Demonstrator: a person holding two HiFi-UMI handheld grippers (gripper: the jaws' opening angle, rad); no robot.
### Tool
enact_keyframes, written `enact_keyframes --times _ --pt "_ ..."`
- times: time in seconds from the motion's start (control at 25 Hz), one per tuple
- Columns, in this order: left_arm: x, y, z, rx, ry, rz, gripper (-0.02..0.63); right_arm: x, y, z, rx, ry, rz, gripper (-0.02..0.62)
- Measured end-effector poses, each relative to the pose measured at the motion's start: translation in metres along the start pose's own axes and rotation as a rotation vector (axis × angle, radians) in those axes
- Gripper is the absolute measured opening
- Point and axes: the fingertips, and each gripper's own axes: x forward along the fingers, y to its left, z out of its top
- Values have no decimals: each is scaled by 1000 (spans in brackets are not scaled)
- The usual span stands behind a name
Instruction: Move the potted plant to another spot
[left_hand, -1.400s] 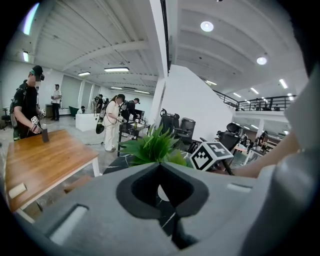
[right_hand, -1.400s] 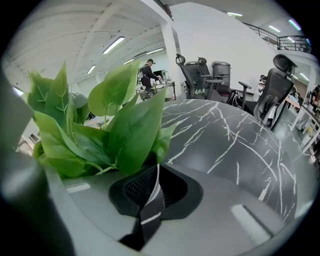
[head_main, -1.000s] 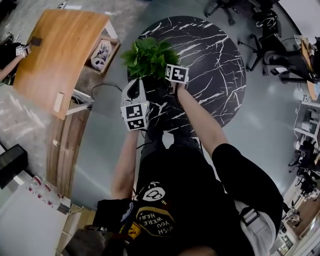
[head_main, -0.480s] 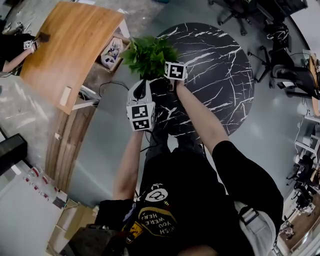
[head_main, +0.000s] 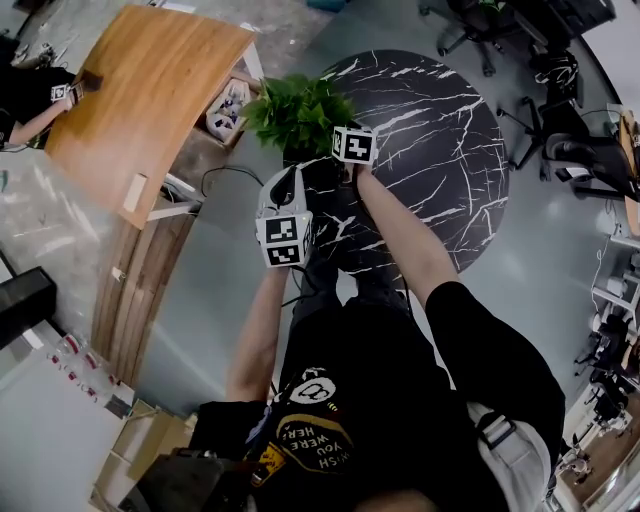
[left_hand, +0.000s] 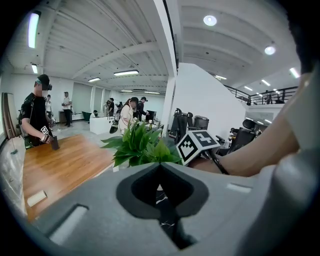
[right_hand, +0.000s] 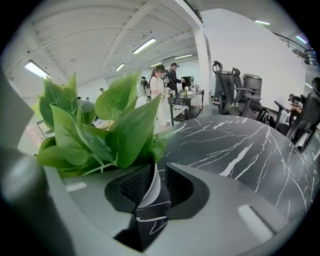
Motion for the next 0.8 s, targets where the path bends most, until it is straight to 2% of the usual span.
enact_keyframes --times 0.2,0.36,0.8 --pt "-3 -7 2 8 -3 -10 5 -8 -7 -4 7 -11 -7 94" --pt "-4 -13 2 8 -5 -16 5 -15 -11 -3 27 -32 13 112" --pt "-11 -32 1 4 -9 -41 5 -65 -33 -7 123 -111 89 107"
